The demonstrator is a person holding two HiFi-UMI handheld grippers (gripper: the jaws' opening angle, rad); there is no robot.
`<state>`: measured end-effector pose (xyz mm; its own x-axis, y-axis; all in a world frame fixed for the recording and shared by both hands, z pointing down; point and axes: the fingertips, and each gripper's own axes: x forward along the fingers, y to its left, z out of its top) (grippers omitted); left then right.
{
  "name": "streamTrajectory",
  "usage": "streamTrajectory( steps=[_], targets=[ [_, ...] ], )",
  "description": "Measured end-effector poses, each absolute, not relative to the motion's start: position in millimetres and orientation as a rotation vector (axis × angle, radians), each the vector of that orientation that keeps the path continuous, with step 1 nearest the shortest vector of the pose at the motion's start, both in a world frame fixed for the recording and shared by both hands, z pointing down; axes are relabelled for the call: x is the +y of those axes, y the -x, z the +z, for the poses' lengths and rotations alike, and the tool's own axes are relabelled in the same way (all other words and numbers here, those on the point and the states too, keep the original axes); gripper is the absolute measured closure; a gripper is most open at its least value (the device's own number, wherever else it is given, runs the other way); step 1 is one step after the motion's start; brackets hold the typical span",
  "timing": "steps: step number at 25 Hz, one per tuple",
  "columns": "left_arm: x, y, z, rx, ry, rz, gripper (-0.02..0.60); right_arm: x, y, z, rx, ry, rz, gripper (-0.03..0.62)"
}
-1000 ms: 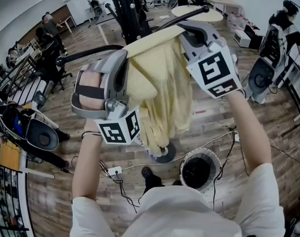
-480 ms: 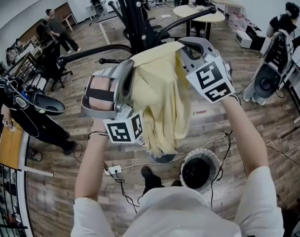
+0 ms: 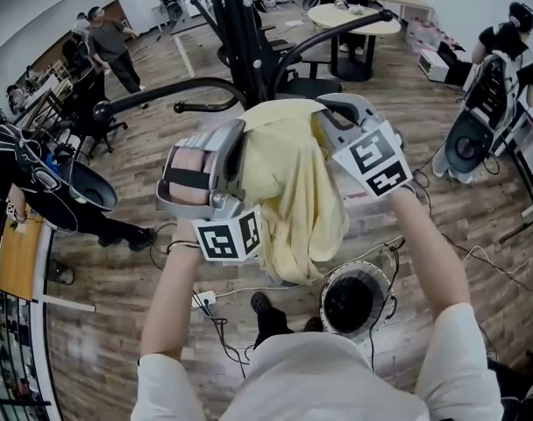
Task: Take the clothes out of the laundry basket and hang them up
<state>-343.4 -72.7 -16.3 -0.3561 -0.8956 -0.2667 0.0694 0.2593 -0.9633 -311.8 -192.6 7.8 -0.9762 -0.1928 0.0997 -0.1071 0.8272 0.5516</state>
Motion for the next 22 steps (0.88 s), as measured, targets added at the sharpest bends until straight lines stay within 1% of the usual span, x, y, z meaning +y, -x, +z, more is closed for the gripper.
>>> streamTrajectory(
  steps=[13, 22],
  targets=[
    [-86, 334, 13, 1.622, 0.958, -1.209, 0.555, -168, 319, 48, -2.896, -0.038, -0.687, 0.583],
    [-94, 328, 16, 1.642, 1.049, -1.195, 0.555, -146, 322, 64, -2.886, 0.148, -0.603, 0.583]
  ],
)
